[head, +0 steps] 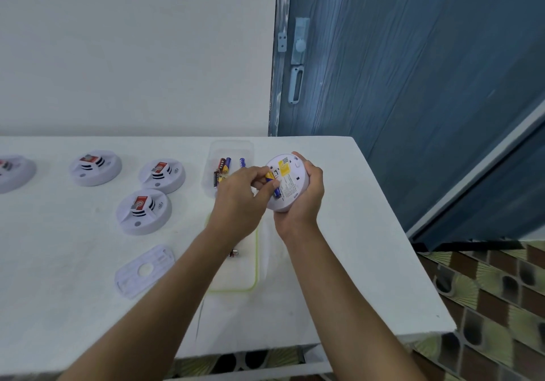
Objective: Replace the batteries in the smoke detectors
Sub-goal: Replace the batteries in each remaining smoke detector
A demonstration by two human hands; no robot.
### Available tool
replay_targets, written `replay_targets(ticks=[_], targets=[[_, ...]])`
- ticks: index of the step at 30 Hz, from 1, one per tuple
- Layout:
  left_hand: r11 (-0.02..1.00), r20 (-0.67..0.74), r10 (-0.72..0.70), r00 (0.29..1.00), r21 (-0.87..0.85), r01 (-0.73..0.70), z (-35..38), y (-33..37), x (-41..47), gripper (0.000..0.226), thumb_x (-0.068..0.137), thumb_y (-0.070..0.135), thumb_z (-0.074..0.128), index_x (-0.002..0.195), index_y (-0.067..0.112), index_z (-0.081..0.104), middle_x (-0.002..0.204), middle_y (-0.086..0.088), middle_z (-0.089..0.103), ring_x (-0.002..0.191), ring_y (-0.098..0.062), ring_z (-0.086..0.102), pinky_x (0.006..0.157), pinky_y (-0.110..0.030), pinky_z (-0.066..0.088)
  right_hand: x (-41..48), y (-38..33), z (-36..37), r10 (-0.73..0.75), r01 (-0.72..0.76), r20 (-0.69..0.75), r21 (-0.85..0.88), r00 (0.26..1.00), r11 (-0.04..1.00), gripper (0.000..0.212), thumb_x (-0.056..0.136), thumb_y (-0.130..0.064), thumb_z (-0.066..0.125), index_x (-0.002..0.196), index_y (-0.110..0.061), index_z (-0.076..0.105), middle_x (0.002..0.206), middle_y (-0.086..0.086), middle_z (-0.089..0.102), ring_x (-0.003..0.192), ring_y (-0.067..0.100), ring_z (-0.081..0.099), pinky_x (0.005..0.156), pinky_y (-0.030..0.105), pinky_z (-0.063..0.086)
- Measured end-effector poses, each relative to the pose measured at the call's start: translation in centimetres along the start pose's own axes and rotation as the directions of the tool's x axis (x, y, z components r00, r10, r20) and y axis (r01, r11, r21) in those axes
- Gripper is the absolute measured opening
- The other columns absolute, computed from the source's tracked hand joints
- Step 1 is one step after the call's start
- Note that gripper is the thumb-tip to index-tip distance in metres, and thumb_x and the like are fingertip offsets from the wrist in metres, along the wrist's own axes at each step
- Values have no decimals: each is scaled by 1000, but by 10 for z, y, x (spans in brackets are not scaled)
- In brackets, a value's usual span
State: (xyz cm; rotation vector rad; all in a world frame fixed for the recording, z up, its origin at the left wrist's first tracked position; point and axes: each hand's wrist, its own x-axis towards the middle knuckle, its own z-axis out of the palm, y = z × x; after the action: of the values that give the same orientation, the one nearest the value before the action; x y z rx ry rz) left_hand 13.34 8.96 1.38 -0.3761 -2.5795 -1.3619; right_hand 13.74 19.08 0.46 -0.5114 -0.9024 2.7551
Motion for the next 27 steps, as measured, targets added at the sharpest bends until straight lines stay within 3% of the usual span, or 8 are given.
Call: replay_targets(ticks=[3, 6, 10, 16, 18, 22, 25, 27], targets=[[1000, 11, 8, 1000, 5, -8, -2, -1, -2, 29, 92, 27, 65, 116, 13, 68, 99, 5, 67, 82, 4, 54, 73, -1, 36, -4, 3, 0, -8, 8, -9, -16, 1000, 1000, 27, 96, -34, 49, 110, -19, 68, 96, 9, 66, 78, 21, 67, 66, 29, 52], [999, 17, 40, 999, 35, -41, -4, -3, -6, 30, 93, 25, 62, 119, 11, 68, 108, 1, 65, 93, -4, 51, 78, -11, 36, -5, 6, 2, -22, 22, -14, -24, 1000, 999, 26, 96, -34, 49, 108, -20, 68, 100, 10, 65, 85, 25, 66, 69, 30, 53], [998, 22, 58, 998, 36, -59, -4, -7, -10, 24, 94, 21, 60, 113, 11, 71, 100, 5, 56, 96, -8, 51, 74, -1, 32, -5, 8, 2, -19, 19, -13, -28, 1000, 999, 24, 96, -34, 50, 105, -20, 68, 102, 11, 63, 91, 28, 64, 69, 30, 53], [993, 72, 96, 993, 65, -100, -5, -13, -14, 26, 98, 21, 54, 114, 10, 71, 106, -4, 62, 95, -8, 49, 75, -13, 30, -6, 15, 3, -20, 19, -31, -47, 999, 999, 29, 96, -36, 50, 111, -18, 67, 100, 8, 65, 88, 24, 65, 67, 27, 55], [992, 130, 89, 988, 75, -99, -8, -16, -12, 28, 100, 26, 49, 107, 12, 73, 104, -2, 61, 96, -8, 49, 76, -17, 32, -5, 16, 2, -27, 25, -34, -70, 999, 997, 28, 96, -36, 49, 110, -18, 66, 98, 7, 65, 87, 23, 65, 65, 25, 55], [997, 252, 45, 967, 43, -58, -22, -20, 0, 35, 101, 31, 48, 86, 12, 74, 98, -1, 66, 93, -11, 55, 77, -21, 41, -1, 18, -1, -22, 17, -39, -128, 999, 992, 26, 95, -36, 51, 108, -20, 66, 96, 5, 64, 88, 22, 63, 65, 26, 52], [997, 247, -43, 968, -57, 58, -31, -25, 15, 34, 95, 37, 52, 88, 15, 77, 88, -10, 72, 80, -18, 61, 84, -32, 50, 4, 20, 0, -37, 31, -44, -127, 998, 991, 24, 90, -37, 56, 105, -20, 67, 99, 7, 63, 91, 26, 61, 72, 32, 50], [989, 206, -120, 971, -60, 135, -32, -30, 31, 27, 94, 31, 53, 89, 21, 77, 80, 2, 73, 77, -15, 65, 77, -28, 51, 9, 19, 1, -57, 50, -51, -130, 997, 990, 24, 91, -36, 56, 105, -21, 67, 100, 6, 64, 91, 24, 61, 74, 32, 50]])
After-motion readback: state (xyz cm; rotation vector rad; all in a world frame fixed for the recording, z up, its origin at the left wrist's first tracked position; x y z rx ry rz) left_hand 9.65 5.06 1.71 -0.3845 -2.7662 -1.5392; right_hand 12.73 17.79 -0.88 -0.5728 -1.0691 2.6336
